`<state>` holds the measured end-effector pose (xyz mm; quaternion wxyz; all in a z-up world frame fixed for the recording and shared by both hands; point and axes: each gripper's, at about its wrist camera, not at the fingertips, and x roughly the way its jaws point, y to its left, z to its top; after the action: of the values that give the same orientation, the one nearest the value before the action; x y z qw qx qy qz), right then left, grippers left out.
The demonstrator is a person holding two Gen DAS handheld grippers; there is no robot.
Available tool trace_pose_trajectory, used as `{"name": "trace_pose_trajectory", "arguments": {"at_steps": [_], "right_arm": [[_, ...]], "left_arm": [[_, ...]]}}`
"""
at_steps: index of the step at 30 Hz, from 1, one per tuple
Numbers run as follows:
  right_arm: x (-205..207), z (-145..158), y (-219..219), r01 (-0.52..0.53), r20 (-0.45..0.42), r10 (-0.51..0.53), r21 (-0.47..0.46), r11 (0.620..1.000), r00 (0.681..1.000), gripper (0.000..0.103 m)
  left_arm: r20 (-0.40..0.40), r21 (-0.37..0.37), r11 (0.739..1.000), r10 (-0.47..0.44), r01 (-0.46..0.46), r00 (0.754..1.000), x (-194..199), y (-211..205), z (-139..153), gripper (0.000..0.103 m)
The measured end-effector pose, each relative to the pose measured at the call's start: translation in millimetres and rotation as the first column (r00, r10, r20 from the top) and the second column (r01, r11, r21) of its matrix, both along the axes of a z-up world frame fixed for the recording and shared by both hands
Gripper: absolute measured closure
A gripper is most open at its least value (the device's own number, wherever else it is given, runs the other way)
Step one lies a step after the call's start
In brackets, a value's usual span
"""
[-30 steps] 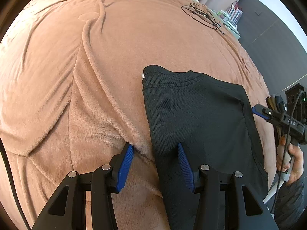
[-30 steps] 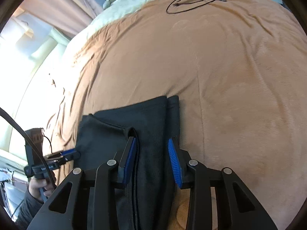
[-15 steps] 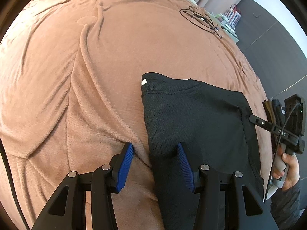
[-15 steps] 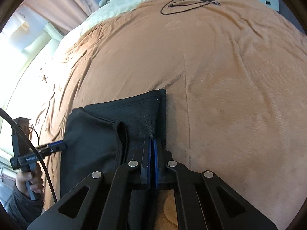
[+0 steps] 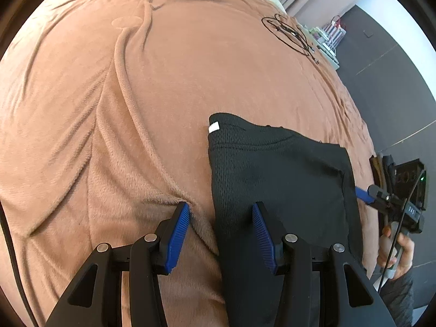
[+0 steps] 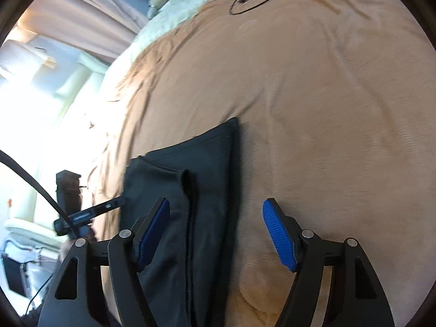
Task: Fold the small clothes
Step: 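Close the left tool on the shirt end beside the right tool, then lift the folded shirt with both tools and carry it toward the headboard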
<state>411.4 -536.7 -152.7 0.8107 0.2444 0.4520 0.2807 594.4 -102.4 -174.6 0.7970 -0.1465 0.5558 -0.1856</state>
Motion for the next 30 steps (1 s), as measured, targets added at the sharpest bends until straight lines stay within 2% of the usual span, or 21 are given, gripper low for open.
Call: {"name": "trace_pose_trajectory", "arguments": {"at_steps": [3,6,7,9,11,12,13,15,21,30], "right_arm": [[10,-10,13,-0.055,-0.031,0.055,0.006,0.998,0.998,0.048],[20,-11,23,-0.086,-0.015,0.086,0.014,0.996,0.996,0.050],[23,-10,25,-0.095,-0.015,0.095,0.027,0.995,0.995,0.054],[29,-11,31,-0.119,-0.017,0.120,0.039,0.992,0.993,0.061],[36,-13,38,-0.133,-0.015,0.133,0.012,0.991,0.991,0.068],[38,-13,41,-0.133,-0.010,0.133,-0.002,0.991,0.991,0.077],[41,-13,41,-0.126,-0.010,0.126,-0.020,0.992,0.992,0.089],[41,-13,41,-0.113,-0.014,0.113,-0.028,0.993,0.994,0.094],[13,15,49,-0.093,0.071,0.097,-0.055,0.994,0.993,0.096],[-60,93,75,-0.088,0.236,0.110,-0.102,0.991,0.966,0.096]], "left_arm": [[0.001,-0.025,1.000,0.006,-0.006,1.000,9,1,-2,0.053],[0.016,-0.028,1.000,-0.001,0.001,1.000,15,-2,-2,0.053],[0.021,-0.026,1.000,-0.003,0.003,1.000,17,-3,-2,0.054],[0.023,-0.026,1.000,0.000,0.001,1.000,23,-6,-4,0.063],[0.024,-0.017,1.000,0.002,-0.002,1.000,29,-10,-6,0.072],[0.028,-0.010,1.000,0.001,-0.001,1.000,31,-11,-7,0.079],[0.033,-0.001,1.000,0.002,-0.002,0.999,33,-14,-6,0.082],[0.045,-0.001,1.000,0.003,-0.003,0.999,33,-15,-3,0.094],[0.113,-0.025,1.000,-0.001,0.004,0.994,18,-10,26,0.097],[0.220,-0.050,0.999,0.027,-0.016,0.975,-21,8,100,0.098]]}}
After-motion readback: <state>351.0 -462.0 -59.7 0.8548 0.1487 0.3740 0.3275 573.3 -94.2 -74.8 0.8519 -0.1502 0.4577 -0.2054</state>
